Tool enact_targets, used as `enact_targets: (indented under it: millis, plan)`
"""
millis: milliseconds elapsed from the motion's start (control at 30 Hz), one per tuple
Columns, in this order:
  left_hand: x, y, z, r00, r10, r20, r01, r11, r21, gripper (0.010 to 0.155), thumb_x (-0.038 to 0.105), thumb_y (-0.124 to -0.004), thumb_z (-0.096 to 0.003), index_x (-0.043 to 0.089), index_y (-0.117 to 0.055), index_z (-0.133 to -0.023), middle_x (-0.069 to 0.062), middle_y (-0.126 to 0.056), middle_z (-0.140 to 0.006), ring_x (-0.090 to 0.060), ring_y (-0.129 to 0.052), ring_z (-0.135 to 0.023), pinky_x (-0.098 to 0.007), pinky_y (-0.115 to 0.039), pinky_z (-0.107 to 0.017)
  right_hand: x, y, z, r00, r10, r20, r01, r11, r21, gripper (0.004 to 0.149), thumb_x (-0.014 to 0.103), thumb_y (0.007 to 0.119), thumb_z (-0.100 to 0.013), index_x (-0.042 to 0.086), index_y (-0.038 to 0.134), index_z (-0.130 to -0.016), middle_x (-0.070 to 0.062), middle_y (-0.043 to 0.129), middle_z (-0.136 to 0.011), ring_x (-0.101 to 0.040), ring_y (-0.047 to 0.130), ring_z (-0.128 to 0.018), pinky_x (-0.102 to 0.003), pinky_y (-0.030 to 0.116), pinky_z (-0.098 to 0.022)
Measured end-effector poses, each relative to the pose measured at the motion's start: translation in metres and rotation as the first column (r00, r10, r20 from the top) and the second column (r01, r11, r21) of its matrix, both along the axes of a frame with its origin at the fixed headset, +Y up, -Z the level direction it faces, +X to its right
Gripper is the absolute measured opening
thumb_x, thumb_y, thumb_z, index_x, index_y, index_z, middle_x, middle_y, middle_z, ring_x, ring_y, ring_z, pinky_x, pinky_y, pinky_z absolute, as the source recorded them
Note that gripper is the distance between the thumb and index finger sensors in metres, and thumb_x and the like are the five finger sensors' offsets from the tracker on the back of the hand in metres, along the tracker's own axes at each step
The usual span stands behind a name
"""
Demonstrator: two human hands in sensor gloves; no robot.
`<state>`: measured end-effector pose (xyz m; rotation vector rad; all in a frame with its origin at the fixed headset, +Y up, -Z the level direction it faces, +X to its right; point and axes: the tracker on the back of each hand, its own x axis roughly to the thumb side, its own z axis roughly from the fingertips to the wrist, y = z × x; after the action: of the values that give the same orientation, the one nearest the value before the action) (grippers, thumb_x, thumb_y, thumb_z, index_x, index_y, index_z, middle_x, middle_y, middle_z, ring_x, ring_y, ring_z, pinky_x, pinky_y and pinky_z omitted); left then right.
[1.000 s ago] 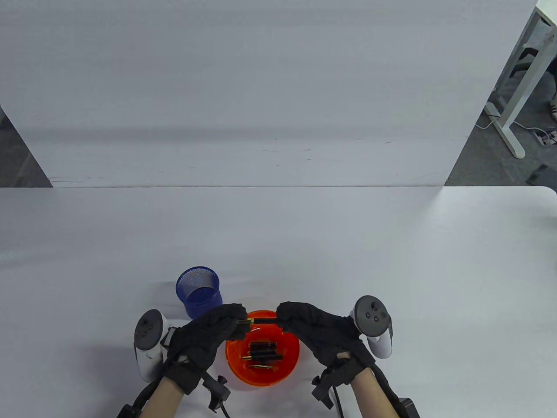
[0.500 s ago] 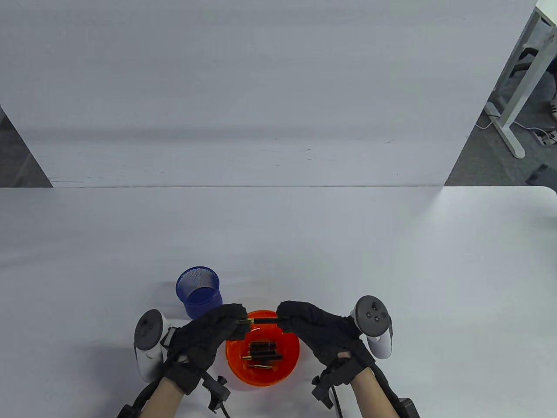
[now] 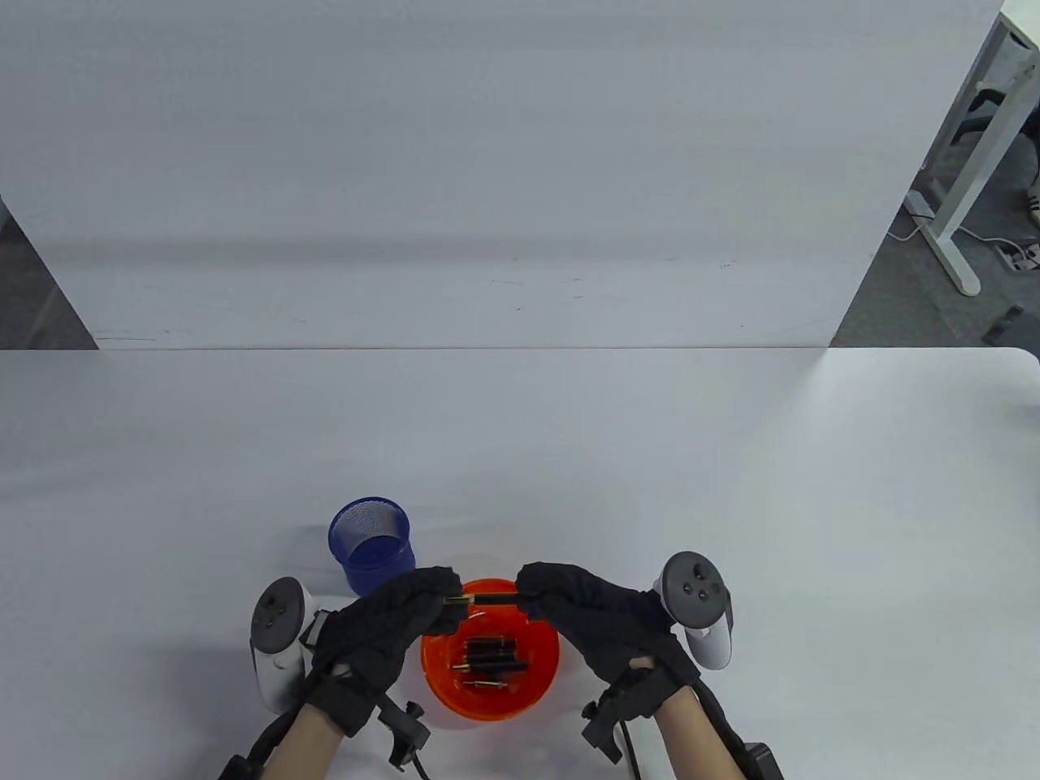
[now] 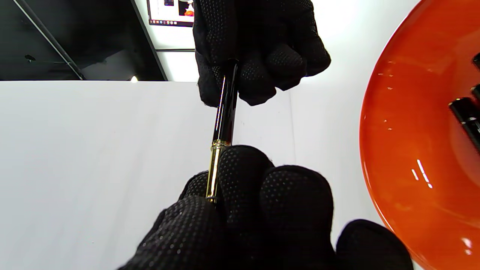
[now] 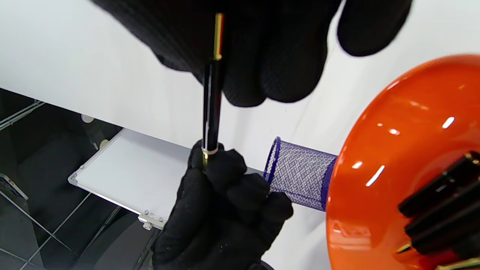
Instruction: Assemble fountain pens from components
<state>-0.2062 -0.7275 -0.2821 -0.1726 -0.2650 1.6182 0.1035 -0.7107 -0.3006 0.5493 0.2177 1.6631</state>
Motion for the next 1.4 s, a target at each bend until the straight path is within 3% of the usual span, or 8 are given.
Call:
enact_targets:
  millis: [100,300,600,767,1000,1100,1233,1400]
  plan:
    - [0.0,-0.0001,0.0001,1.0,0.0,0.001,0.0,1.0,-0.001,0.042,0.023,-0.078,-0.0539,0.016,-0.084,-0.095,-0.017,-0.097,-0.083,-0.041,-0.095,-0.069,-0.069,-0.064,-0.063,0.0002,-0.0001,0.0002,1.0,0.003,0.002,-0.003,1.0,0.002,0.045,0.03,0.077,-0.059,0.012,0.075,-0.1,-0.02,0.09,-0.093,-0.046,0.088,-0.074,-0.071,0.061,-0.062]
    - [0.0001,0.0,0.0001,1.0,0.003,-0.001,-0.003,1.0,-0.004,0.042,0.023,-0.078,-0.0539,0.015,-0.084,-0.095,-0.018,-0.097,-0.083,-0.041,-0.095,-0.069,-0.069,-0.064,-0.063,0.0002,0.0015,0.0003,1.0,0.01,-0.018,-0.009,1.0,0.016,0.04,0.025,0.079,-0.058,0.022,0.079,-0.098,-0.023,0.084,-0.1,-0.048,0.084,-0.081,-0.072,0.059,-0.063]
    - [0.0001,-0.0003,-0.0001,1.0,0.001,0.005,-0.001,1.0,-0.005,0.042,0.023,-0.078,-0.054,0.016,-0.084,-0.095,-0.018,-0.097,-0.083,-0.041,-0.095,-0.069,-0.069,-0.064,-0.063,-0.0003,0.0002,0.0004,1.0,-0.002,0.001,0.002,1.0,-0.001,0.045,0.029,0.077,-0.059,0.012,0.075,-0.1,-0.02,0.091,-0.092,-0.046,0.088,-0.074,-0.071,0.061,-0.062]
    - [0.0003,0.0,0.0,1.0,0.004,0.003,-0.004,1.0,-0.006,0.042,0.023,-0.078,-0.054,0.015,-0.084,-0.095,-0.017,-0.097,-0.083,-0.041,-0.095,-0.069,-0.069,-0.064,-0.063,-0.0002,0.0024,0.0007,1.0,0.006,-0.017,-0.005,1.0,0.012,0.041,0.026,0.079,-0.058,0.02,0.078,-0.099,-0.023,0.084,-0.1,-0.048,0.083,-0.081,-0.072,0.059,-0.063]
    - [0.0005,-0.0008,-0.0002,1.0,0.001,0.006,-0.001,1.0,-0.005,0.042,0.023,-0.078,-0.054,0.016,-0.084,-0.095,-0.017,-0.097,-0.083,-0.041,-0.095,-0.069,-0.069,-0.064,-0.062,-0.0004,0.0008,0.0004,1.0,0.005,0.004,-0.005,1.0,0.001,0.043,0.028,0.077,-0.059,0.013,0.076,-0.099,-0.019,0.092,-0.09,-0.046,0.089,-0.073,-0.071,0.061,-0.062]
    - [0.0005,-0.0005,0.0001,1.0,0.005,0.004,-0.005,1.0,-0.007,0.042,0.023,-0.078,-0.054,0.016,-0.084,-0.095,-0.018,-0.097,-0.083,-0.041,-0.095,-0.069,-0.069,-0.064,-0.063,0.0,0.0002,0.0002,1.0,0.0,0.003,0.0,1.0,-0.003,0.046,0.03,0.077,-0.059,0.012,0.074,-0.101,-0.02,0.09,-0.092,-0.047,0.087,-0.075,-0.071,0.061,-0.062]
    - [0.0005,-0.0003,-0.0001,1.0,0.008,0.004,-0.008,1.0,-0.006,0.042,0.023,-0.078,-0.0541,0.016,-0.084,-0.095,-0.018,-0.097,-0.083,-0.041,-0.095,-0.069,-0.069,-0.064,-0.063,-0.0003,0.003,0.0009,1.0,0.001,-0.022,0.0,1.0,0.009,0.041,0.026,0.079,-0.059,0.021,0.077,-0.099,-0.023,0.083,-0.101,-0.049,0.082,-0.082,-0.072,0.059,-0.063]
    - [0.0005,-0.0006,0.0,1.0,0.003,0.005,-0.003,1.0,-0.005,0.042,0.023,-0.078,-0.0541,0.016,-0.084,-0.095,-0.018,-0.097,-0.083,-0.041,-0.095,-0.069,-0.069,-0.064,-0.063,-0.0008,0.0034,0.0014,1.0,0.021,0.0,-0.021,1.0,0.015,0.041,0.025,0.078,-0.058,0.016,0.077,-0.099,-0.02,0.089,-0.094,-0.047,0.087,-0.077,-0.072,0.06,-0.062]
